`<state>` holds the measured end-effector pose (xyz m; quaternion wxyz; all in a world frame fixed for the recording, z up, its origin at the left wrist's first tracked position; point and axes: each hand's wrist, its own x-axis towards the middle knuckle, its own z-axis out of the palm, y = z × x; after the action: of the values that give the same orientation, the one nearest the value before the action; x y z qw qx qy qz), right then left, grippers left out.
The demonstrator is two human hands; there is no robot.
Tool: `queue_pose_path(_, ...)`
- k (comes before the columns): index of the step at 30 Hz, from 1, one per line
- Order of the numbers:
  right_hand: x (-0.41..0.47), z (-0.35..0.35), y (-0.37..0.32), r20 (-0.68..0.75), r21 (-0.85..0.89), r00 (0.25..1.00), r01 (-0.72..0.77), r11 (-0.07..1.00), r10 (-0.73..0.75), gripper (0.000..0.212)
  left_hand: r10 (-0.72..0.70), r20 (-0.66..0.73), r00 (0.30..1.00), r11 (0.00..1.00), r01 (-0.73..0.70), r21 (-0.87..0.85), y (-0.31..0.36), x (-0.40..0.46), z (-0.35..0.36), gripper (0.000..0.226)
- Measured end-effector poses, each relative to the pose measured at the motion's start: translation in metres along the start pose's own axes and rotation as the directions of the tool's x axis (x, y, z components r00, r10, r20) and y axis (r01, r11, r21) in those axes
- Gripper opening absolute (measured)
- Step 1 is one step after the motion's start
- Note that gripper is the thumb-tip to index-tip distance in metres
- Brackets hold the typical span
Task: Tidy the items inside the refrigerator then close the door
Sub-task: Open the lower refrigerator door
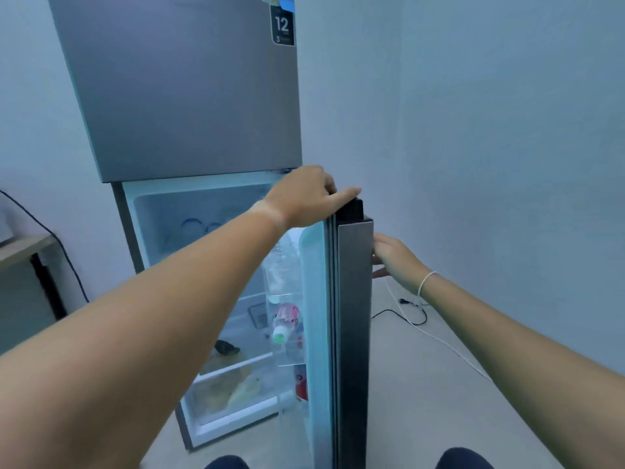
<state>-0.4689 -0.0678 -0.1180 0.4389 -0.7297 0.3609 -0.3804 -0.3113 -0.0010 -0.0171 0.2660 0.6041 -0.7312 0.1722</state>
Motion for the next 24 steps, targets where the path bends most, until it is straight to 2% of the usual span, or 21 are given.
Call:
queue_pose_path(3,-0.010,-0.028,0.010,-0.110,0.126,0.990,-0.070,0.990,0.084,0.030,0.019,0.041,0.999,0.998,-0.017,-0.055,0.020,0.017,0.018,0.061)
queue_pose_path(7,-0.023,-0.065,0.027,-0.222,0.223,0.965,-0.089,0.971,0.139,0.032,0.045,0.141,0.989,0.987,-0.022,-0.159,0.042,0.035,0.048,0.054)
queue_pose_path(13,-0.025,-0.092,0.055,-0.355,0.025,0.934,-0.022,0.999,0.029,0.027,0.095,0.115,0.989,0.975,-0.070,-0.209,0.060,0.047,0.092,0.058)
queue_pose_path(18,-0.020,-0.111,0.070,-0.358,0.077,0.930,-0.059,0.995,0.083,0.051,0.096,0.211,0.973,0.985,-0.062,-0.162,0.053,0.050,0.121,0.057)
queue_pose_path(22,-0.008,-0.116,0.075,-0.390,0.019,0.915,-0.107,0.994,0.106,0.063,0.050,0.311,0.949,0.994,-0.017,-0.110,0.033,0.042,0.147,0.052)
queue_pose_path(24,-0.002,-0.114,0.080,-0.420,-0.032,0.902,-0.125,0.992,0.100,0.068,0.022,0.317,0.948,0.992,0.020,-0.127,0.023,0.037,0.156,0.049)
